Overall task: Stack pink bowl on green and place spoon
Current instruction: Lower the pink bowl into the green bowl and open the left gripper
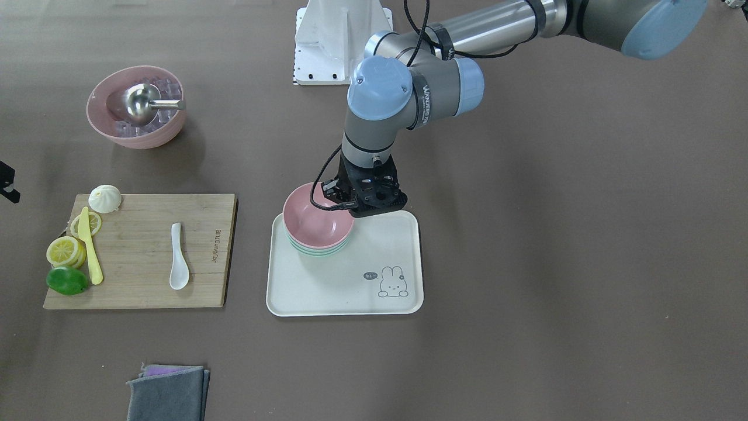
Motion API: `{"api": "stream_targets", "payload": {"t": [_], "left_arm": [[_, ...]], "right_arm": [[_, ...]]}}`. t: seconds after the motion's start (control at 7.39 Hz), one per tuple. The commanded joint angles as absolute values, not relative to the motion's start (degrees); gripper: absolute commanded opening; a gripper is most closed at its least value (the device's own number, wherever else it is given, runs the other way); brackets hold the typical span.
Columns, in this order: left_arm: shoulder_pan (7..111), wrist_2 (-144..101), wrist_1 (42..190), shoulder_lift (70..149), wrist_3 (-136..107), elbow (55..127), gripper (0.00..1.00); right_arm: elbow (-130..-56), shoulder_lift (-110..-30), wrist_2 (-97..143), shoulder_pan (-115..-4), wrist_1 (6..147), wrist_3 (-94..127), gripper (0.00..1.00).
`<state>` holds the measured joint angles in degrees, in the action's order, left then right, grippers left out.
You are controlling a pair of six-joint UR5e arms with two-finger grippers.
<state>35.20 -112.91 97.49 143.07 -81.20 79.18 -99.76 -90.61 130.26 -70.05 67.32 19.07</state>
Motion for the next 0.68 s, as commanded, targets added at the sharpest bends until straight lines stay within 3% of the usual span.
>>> {"api": "stream_targets", "payload": {"t": [0.0, 0.27, 0.54], "left_arm": [[35.16, -112.85, 97.56, 143.17, -81.21, 79.19, 0.0], [35.16, -112.85, 99.3, 142.91, -81.04, 79.19, 0.04], [35.16, -112.16, 102.29, 142.12, -80.69, 79.01, 0.99]], "right_arm": [[-99.76, -90.62, 130.25, -70.05, 67.32, 19.07, 1.0], [-99.67, -90.62, 130.25, -70.05, 67.32, 19.07, 1.0], [-99.49, -90.35, 130.25, -70.05, 67.32, 19.07, 1.0]]}}
